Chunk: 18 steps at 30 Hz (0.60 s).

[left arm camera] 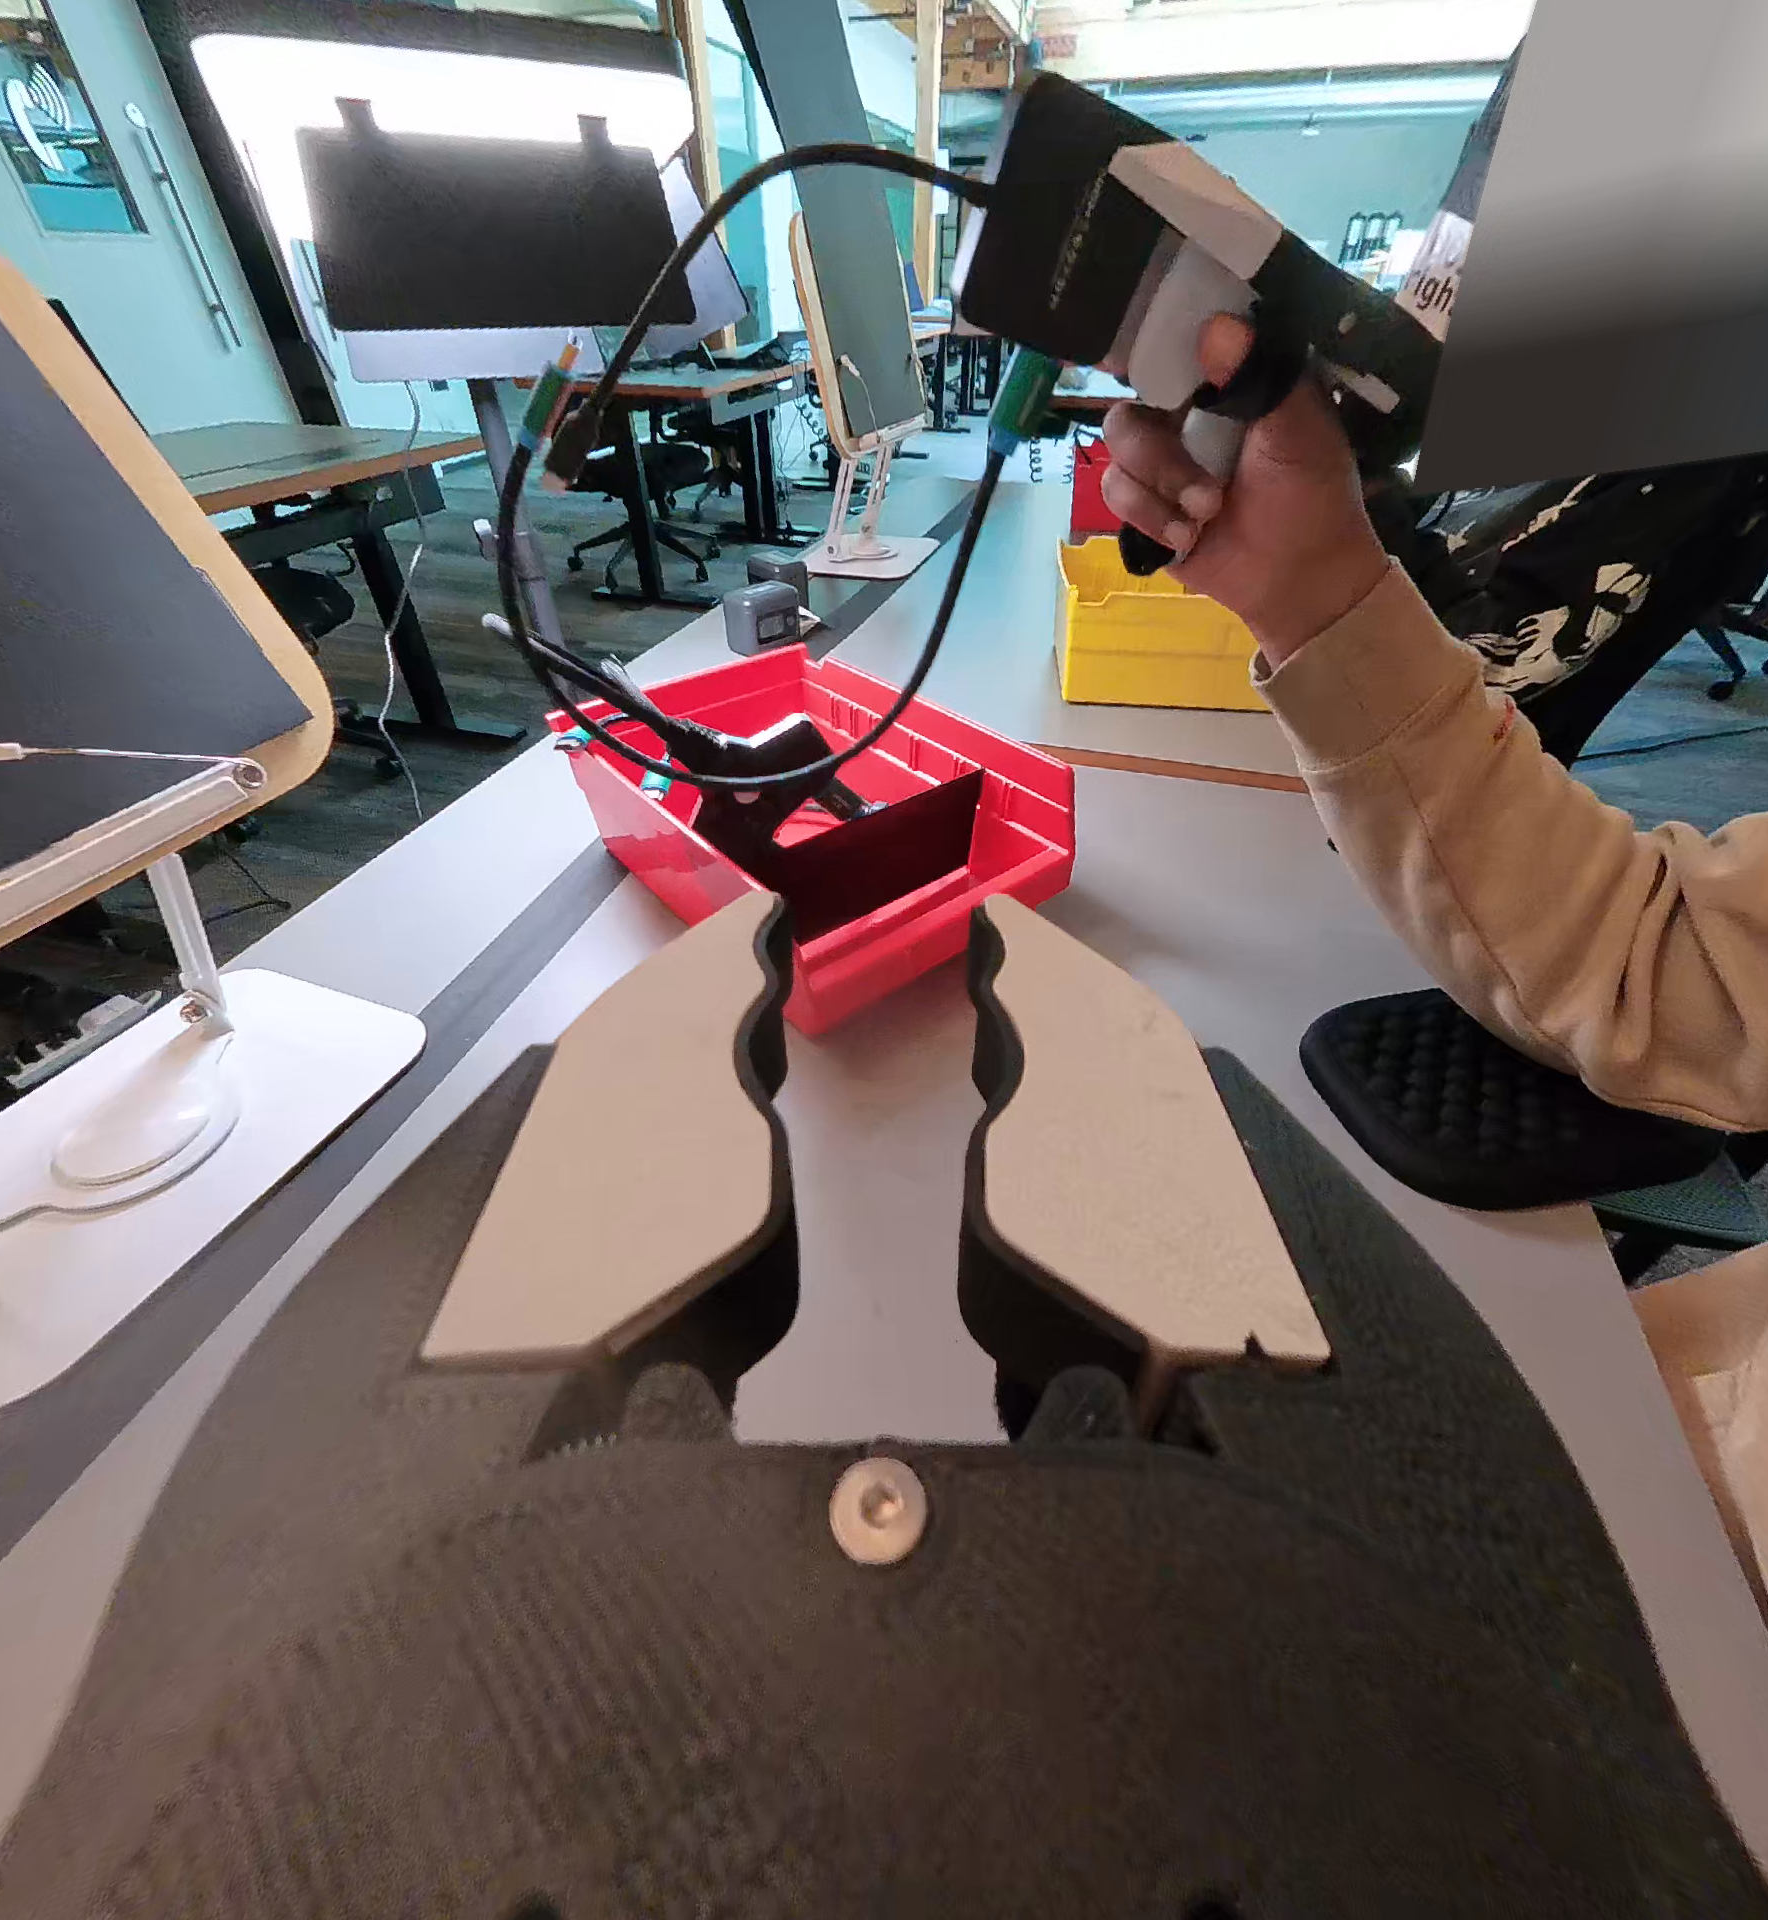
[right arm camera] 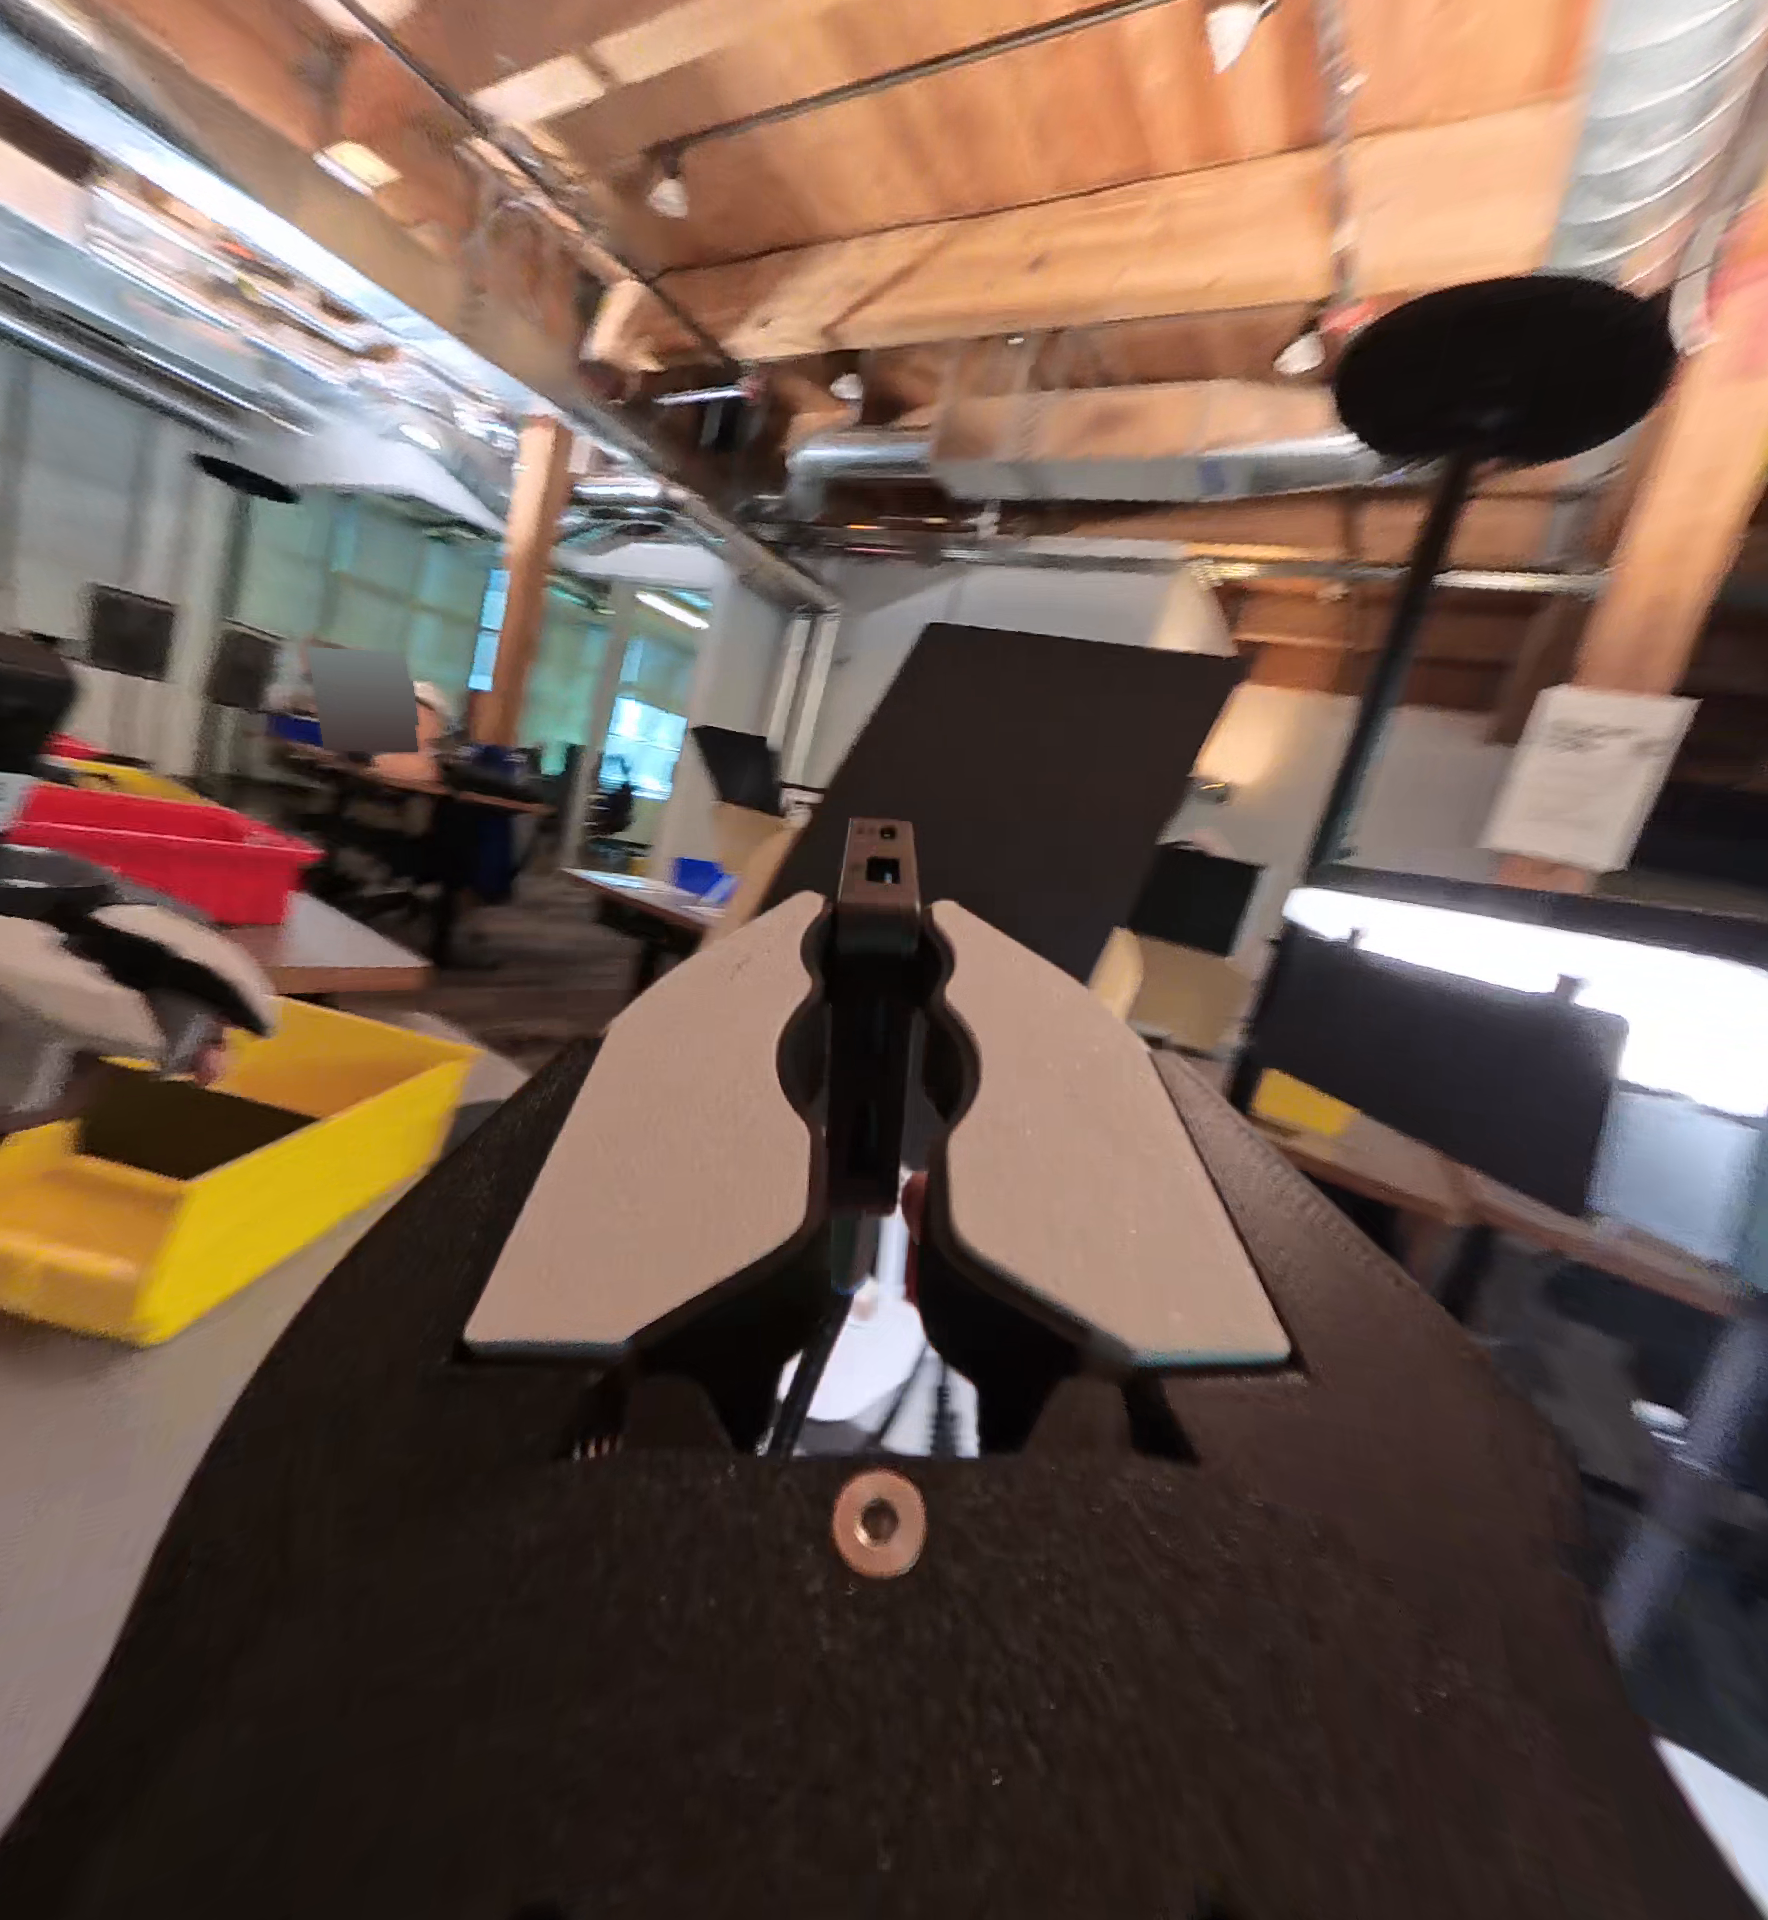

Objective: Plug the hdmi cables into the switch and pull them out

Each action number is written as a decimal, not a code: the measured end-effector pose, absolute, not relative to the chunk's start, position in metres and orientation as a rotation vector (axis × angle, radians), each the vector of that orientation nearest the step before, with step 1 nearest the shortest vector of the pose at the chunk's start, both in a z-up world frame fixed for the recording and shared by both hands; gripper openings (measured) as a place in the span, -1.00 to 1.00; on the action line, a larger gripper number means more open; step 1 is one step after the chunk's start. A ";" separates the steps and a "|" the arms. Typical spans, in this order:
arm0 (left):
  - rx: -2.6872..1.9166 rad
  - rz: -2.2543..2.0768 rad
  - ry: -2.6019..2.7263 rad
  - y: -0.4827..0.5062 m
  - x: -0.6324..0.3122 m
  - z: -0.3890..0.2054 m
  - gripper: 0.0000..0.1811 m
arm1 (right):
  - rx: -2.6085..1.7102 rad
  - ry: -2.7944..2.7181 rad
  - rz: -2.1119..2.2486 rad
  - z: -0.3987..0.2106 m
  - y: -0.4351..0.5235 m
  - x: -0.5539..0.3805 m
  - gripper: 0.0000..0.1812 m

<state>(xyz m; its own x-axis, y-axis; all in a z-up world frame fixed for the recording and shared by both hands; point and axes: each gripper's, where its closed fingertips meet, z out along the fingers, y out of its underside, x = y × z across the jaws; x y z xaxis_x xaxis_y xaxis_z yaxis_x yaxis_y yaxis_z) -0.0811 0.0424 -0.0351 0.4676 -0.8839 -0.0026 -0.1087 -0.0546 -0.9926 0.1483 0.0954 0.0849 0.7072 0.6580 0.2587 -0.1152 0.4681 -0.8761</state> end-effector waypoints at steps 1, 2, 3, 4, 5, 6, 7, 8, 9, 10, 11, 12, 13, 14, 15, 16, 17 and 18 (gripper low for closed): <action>-1.511 -0.795 0.917 0.043 -0.079 -0.038 -0.64 | -0.975 -0.623 0.466 0.084 0.100 0.154 -0.85; -1.515 -0.787 0.927 0.043 -0.076 -0.040 -0.64 | -0.983 -0.621 0.446 0.080 0.105 0.156 -0.85; -1.523 -0.781 0.938 0.043 -0.074 -0.043 -0.64 | -1.009 -0.609 0.430 0.075 0.112 0.159 -0.85; -1.530 -0.773 0.948 0.044 -0.072 -0.046 -0.64 | -1.012 -0.583 0.400 0.072 0.119 0.164 -0.84; -1.535 -0.765 0.955 0.044 -0.071 -0.048 -0.64 | -0.996 -0.555 0.390 0.071 0.122 0.167 -0.84; -1.538 -0.757 0.960 0.044 -0.070 -0.049 -0.64 | -0.972 -0.523 0.402 0.073 0.122 0.172 -0.83; -1.541 -0.750 0.965 0.045 -0.070 -0.050 -0.64 | -0.946 -0.493 0.407 0.077 0.121 0.176 -0.84; -1.543 -0.747 0.966 0.045 -0.071 -0.050 -0.64 | -0.926 -0.485 0.403 0.080 0.118 0.179 -0.84; -1.541 -0.747 0.962 0.045 -0.072 -0.050 -0.65 | -0.903 -0.481 0.413 0.084 0.114 0.181 -0.84; -1.538 -0.753 0.955 0.046 -0.072 -0.049 -0.65 | -0.868 -0.472 0.447 0.089 0.107 0.184 -0.84; -1.537 -0.762 0.950 0.046 -0.073 -0.049 -0.66 | -0.828 -0.448 0.505 0.095 0.100 0.189 -0.85; -1.539 -0.769 0.948 0.046 -0.073 -0.050 -0.66 | -0.795 -0.435 0.566 0.101 0.093 0.193 -0.85; -1.542 -0.770 0.948 0.047 -0.073 -0.050 -0.66 | -0.776 -0.431 0.595 0.105 0.087 0.196 -0.85; -1.543 -0.768 0.948 0.047 -0.073 -0.051 -0.66 | -0.758 -0.429 0.577 0.108 0.082 0.199 -0.85; -1.543 -0.768 0.950 0.047 -0.073 -0.051 -0.66 | -0.747 -0.435 0.550 0.110 0.079 0.201 -0.84; -1.544 -0.770 0.953 0.047 -0.072 -0.052 -0.66 | -0.723 -0.432 0.541 0.113 0.074 0.203 -0.85; -1.545 -0.770 0.956 0.046 -0.071 -0.052 -0.66 | -0.692 -0.430 0.563 0.117 0.068 0.204 -0.85; -1.547 -0.766 0.959 0.046 -0.071 -0.053 -0.66 | -0.661 -0.433 0.590 0.120 0.062 0.205 -0.85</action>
